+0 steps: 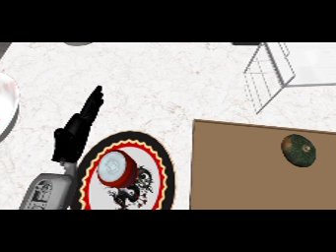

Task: Pick the bell pepper from the tray and place it in the tiered shelf

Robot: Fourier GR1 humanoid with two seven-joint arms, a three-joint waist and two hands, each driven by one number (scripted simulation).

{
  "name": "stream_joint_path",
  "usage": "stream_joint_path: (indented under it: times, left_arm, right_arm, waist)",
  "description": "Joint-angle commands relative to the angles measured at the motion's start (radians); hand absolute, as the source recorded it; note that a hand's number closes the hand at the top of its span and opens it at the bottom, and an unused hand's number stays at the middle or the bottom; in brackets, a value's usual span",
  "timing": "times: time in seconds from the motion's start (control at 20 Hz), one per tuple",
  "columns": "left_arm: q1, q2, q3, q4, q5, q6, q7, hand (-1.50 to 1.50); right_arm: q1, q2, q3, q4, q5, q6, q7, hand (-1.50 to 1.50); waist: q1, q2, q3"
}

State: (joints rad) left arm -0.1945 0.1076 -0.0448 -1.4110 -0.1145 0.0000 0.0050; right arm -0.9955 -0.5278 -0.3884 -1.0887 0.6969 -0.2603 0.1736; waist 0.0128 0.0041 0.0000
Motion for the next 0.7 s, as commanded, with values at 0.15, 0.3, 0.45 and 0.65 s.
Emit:
stream_joint_path:
  times: [0.15,0.3,0.45,0.65]
  left_arm:
    - [0.007,-0.025,-0.020,-0.048,-0.041,0.036,0.042,0.00]
    - [0.000,0.002,0.003,-0.051,-0.002,-0.005,0.037,0.00]
    - [-0.038,0.002,0.016,-0.009,0.019,-0.030,0.054,0.00]
    - [0.036,-0.038,-0.026,-0.082,-0.024,0.017,0.048,0.00]
  right_arm:
    - [0.002,-0.010,-0.007,0.115,-0.055,-0.060,-0.116,1.50]
    - [-0.015,-0.115,0.024,0.212,0.168,-0.120,0.092,-1.50]
    - [-0.009,-0.092,0.013,0.294,0.167,-0.189,0.067,-1.50]
    - [0.016,-0.108,-0.028,0.227,0.069,-0.154,0.051,-1.50]
  waist:
    - [-0.004,-0.003,0.000]
    - [0.005,0.000,-0.001]
    - [0.003,0.002,0.000]
    - [-0.003,-0.004,0.000]
